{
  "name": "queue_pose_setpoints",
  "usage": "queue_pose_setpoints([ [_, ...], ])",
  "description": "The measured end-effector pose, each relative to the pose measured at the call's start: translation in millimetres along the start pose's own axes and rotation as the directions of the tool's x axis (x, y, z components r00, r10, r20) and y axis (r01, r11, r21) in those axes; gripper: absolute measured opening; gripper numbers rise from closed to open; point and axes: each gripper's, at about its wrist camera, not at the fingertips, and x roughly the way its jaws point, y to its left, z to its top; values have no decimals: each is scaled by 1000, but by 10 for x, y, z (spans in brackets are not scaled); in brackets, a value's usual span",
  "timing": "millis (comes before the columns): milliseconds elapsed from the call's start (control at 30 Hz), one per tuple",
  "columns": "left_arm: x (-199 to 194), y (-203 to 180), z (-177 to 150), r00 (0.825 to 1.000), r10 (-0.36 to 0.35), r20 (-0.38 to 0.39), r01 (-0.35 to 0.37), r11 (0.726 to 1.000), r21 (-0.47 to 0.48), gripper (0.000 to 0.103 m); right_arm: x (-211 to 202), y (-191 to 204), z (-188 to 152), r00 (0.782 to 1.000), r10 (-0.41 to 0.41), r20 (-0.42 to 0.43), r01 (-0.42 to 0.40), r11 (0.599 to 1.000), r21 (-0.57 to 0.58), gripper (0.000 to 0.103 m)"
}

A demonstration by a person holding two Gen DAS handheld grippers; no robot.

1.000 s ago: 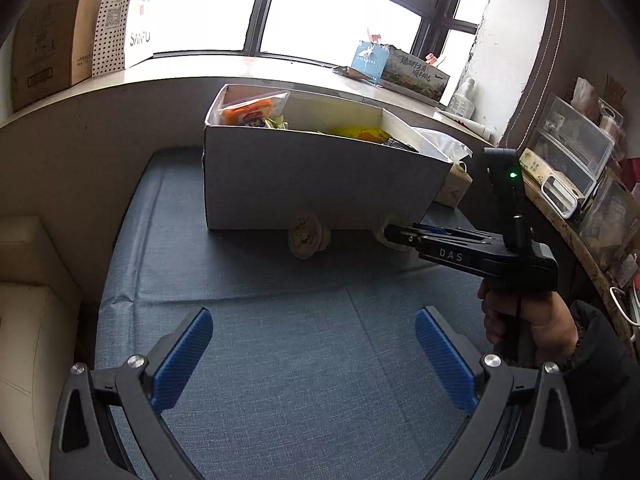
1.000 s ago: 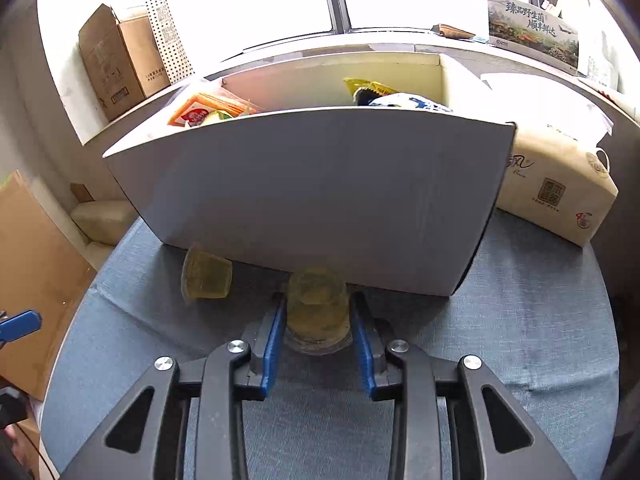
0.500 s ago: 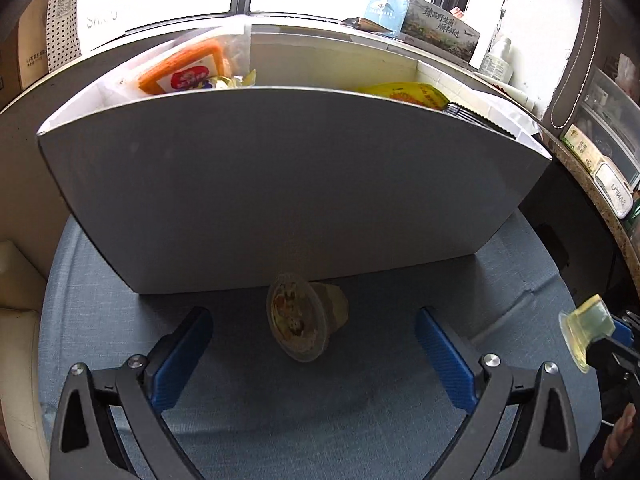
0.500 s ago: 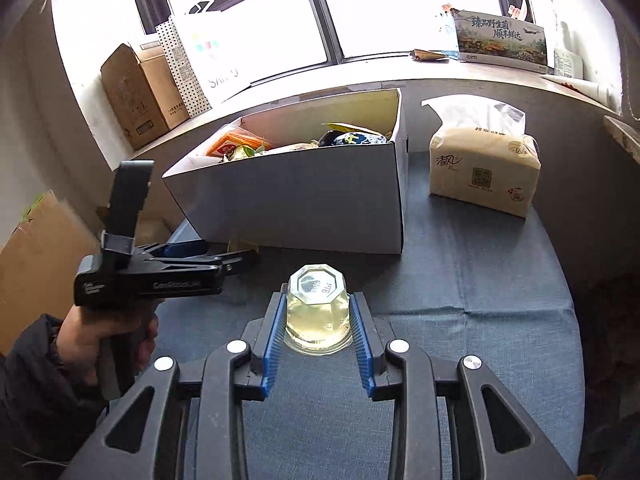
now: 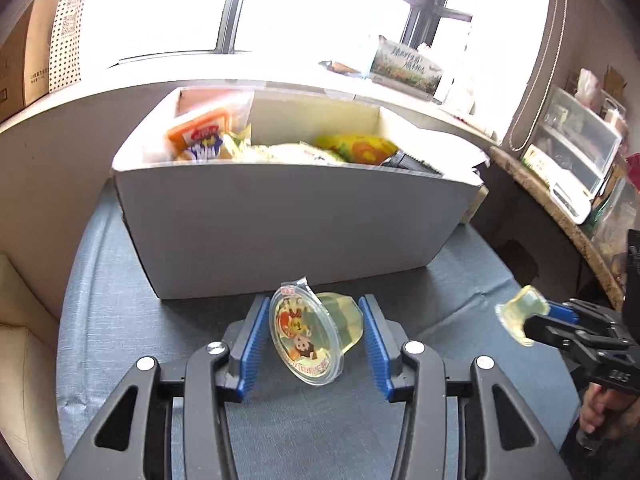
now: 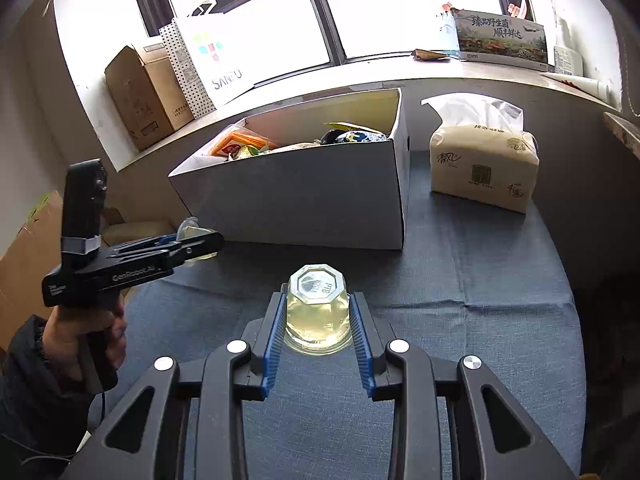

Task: Organize snacks
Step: 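Drop both jelly cups into the white box and open both tools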

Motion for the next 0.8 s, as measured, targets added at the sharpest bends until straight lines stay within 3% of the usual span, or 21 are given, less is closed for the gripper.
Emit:
queue_pose_setpoints([
  [167,-627,-87,151,992,-52,115,50,999,21,50,-39,62,178,999,17,36,-16,1000,-20,34],
  [333,-806,-86,533,979,-65,192,60,998,30,50,-66,114,584,995,41,92,-38,999,-39,34],
  [467,-698,-39,958,971,-68,229,62,998,33,50,-14,170,996,989,41,140,-30,996,-81,34],
  [800,252,115,1697,988,-3,151,-2,999,35,50,557,-99,1848,994,4,113,0,999,-35,35],
])
